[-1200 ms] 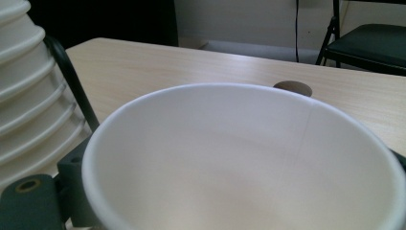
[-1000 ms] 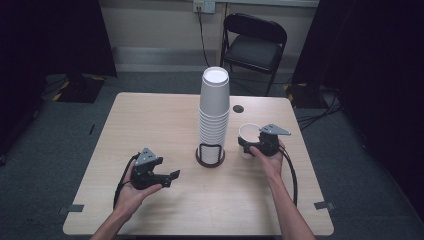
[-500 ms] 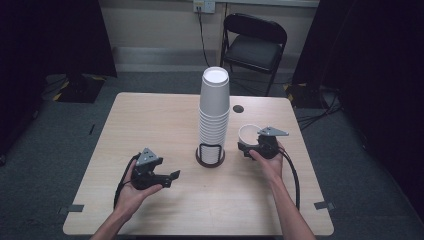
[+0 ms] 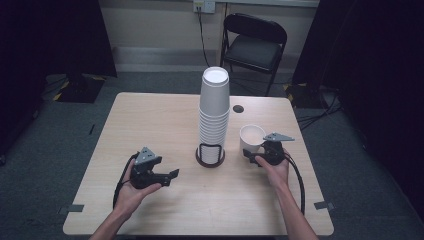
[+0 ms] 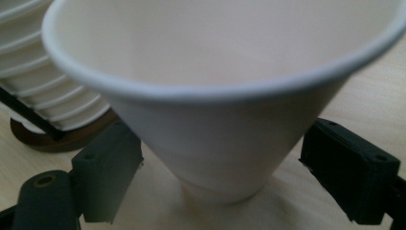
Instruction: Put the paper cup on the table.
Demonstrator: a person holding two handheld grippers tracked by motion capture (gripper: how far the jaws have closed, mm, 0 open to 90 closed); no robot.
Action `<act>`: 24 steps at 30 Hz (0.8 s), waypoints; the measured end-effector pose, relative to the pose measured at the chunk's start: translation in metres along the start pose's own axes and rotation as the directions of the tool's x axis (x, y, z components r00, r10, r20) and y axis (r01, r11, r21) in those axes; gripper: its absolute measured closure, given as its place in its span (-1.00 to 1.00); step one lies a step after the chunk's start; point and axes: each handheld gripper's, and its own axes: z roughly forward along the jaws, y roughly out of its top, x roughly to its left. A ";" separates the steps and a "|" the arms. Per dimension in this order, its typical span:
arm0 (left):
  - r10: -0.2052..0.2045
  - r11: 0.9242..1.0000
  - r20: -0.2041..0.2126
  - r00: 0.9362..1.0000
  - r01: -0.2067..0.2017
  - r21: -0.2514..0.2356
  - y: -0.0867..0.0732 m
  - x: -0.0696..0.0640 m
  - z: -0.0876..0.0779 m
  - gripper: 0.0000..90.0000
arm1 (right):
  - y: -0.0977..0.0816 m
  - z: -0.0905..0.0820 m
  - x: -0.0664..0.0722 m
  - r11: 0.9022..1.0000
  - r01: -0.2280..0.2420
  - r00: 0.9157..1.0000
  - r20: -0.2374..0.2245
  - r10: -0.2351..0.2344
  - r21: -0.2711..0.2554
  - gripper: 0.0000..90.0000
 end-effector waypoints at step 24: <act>0.001 1.000 -0.011 1.000 -0.001 -0.001 0.000 -0.001 0.000 -0.64 | -0.005 -0.086 0.034 0.994 -0.040 0.999 0.012 0.041 -0.101 -0.67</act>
